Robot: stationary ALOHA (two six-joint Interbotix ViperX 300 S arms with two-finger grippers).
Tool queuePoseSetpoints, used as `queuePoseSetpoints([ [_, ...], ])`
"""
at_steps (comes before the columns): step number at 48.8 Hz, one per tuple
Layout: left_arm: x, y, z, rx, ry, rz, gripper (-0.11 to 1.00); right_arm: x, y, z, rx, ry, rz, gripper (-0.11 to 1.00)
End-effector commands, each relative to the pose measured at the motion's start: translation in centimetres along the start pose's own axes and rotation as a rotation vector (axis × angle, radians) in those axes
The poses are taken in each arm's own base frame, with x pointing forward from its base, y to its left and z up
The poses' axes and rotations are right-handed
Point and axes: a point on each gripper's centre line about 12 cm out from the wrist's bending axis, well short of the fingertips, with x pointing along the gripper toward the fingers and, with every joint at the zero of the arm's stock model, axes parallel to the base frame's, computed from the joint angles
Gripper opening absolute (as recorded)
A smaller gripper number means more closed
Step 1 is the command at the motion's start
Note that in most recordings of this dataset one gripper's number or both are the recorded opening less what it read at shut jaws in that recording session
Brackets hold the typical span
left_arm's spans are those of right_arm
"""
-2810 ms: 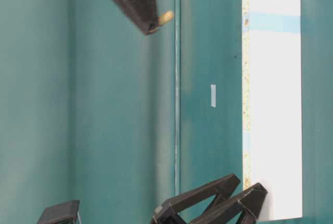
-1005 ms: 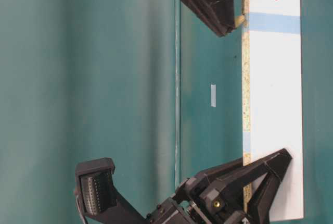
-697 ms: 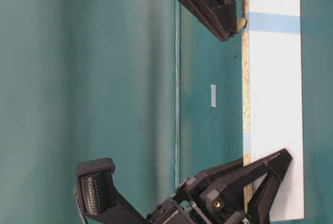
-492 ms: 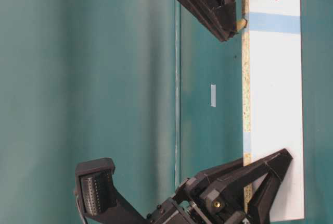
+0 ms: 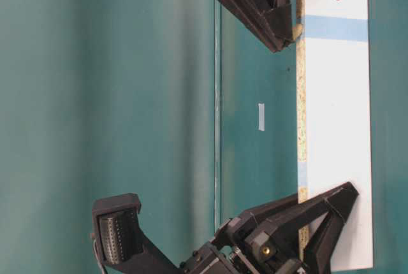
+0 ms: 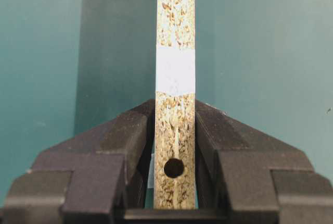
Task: Move the wooden board into place and insert the rod into its hole.
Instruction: 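Press the dowel down into the hole with the right gripper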
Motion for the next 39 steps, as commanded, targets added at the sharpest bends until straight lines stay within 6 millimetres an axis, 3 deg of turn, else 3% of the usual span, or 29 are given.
queuePoseSetpoints([
  [1,-0.3,-0.3,0.5,0.004,-0.018,-0.007,0.21,0.1,0.0,0.5,-0.003,-0.02,0.0,0.1],
  [39,-0.3,-0.2,0.3,-0.004,-0.014,-0.004,0.21,-1.6,0.0,-1.2,0.001,0.046,-0.014,0.1],
])
